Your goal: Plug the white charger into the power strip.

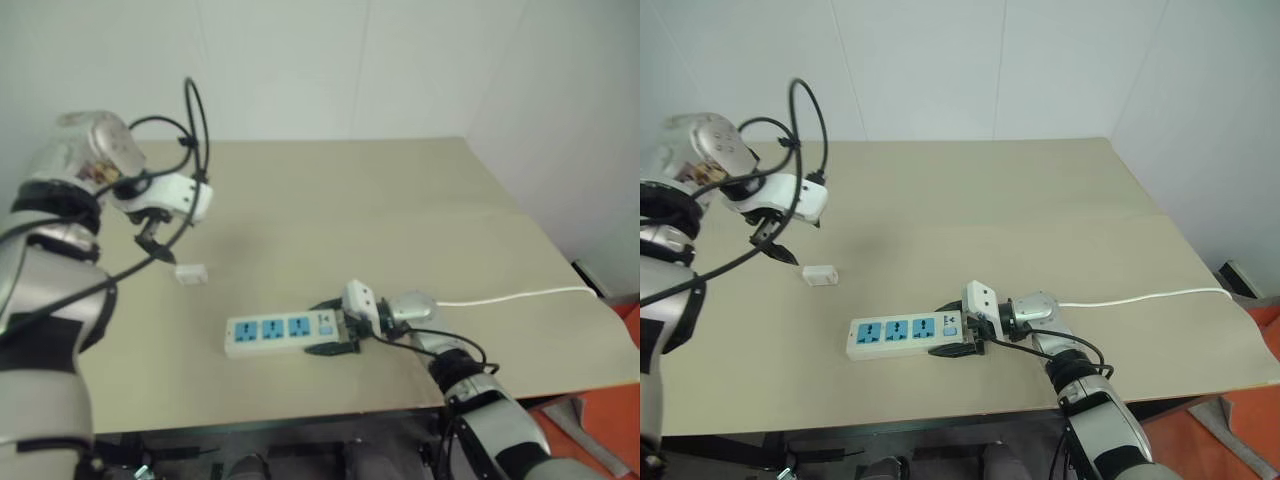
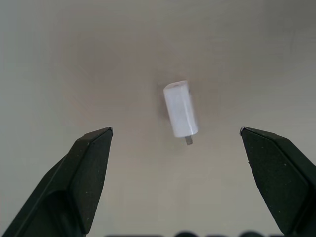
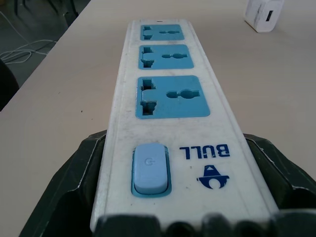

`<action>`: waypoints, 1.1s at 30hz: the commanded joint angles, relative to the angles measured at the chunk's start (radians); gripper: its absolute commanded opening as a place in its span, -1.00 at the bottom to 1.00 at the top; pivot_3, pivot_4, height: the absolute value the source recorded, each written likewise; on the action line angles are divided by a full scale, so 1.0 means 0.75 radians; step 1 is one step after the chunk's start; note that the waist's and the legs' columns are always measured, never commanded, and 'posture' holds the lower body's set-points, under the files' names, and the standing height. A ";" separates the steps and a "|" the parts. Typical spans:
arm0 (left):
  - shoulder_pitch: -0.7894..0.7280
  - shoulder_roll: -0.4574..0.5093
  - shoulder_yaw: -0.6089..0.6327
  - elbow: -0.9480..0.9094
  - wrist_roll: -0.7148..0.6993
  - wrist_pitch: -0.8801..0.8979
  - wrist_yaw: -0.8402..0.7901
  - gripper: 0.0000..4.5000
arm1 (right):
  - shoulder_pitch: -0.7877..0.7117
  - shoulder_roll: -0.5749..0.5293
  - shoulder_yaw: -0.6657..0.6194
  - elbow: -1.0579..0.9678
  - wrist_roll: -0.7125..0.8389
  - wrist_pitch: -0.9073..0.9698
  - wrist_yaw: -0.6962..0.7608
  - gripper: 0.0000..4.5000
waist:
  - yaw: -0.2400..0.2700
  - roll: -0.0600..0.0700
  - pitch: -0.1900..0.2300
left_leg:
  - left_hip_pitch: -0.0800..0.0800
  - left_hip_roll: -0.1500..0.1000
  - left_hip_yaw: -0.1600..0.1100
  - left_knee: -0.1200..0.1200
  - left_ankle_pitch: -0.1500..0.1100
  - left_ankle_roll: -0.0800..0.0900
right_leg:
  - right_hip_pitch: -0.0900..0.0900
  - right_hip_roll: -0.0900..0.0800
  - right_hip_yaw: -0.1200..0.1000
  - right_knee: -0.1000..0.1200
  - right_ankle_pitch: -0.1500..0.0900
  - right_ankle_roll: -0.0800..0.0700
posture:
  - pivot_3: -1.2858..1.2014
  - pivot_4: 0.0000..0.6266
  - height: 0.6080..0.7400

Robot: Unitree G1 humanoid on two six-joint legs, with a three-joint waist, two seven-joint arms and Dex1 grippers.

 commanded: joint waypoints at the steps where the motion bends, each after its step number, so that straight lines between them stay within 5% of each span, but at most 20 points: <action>1: -0.014 -0.041 -0.053 0.052 0.119 0.003 0.063 1.00 | 0.005 -0.014 0.009 -0.071 -0.011 0.022 -0.006 0.52 | 0.001 0.000 0.000 | -0.001 0.000 0.000 0.000 0.000 0.000 | 0.000 0.000 0.000 0.000 0.000 0.000 | 0.03 -0.52 1.00; 11: 0.015 -0.189 -0.069 0.126 0.258 0.184 0.269 1.00 | 0.091 -0.046 0.010 -0.229 0.007 0.096 -0.057 0.52 | 0.003 0.000 0.001 | -0.007 -0.001 -0.001 0.002 0.000 0.000 | -0.005 0.000 0.000 0.000 0.001 0.002 | 0.03 -0.52 1.00; 33: 0.152 -0.285 -0.033 0.145 0.280 0.322 0.426 1.00 | 0.215 -0.083 0.013 -0.451 0.033 0.234 -0.144 0.52 | 0.011 -0.001 0.001 | -0.008 -0.001 -0.001 0.003 0.000 0.000 | -0.006 0.000 0.001 0.002 0.002 0.003 | 0.03 -0.52 1.00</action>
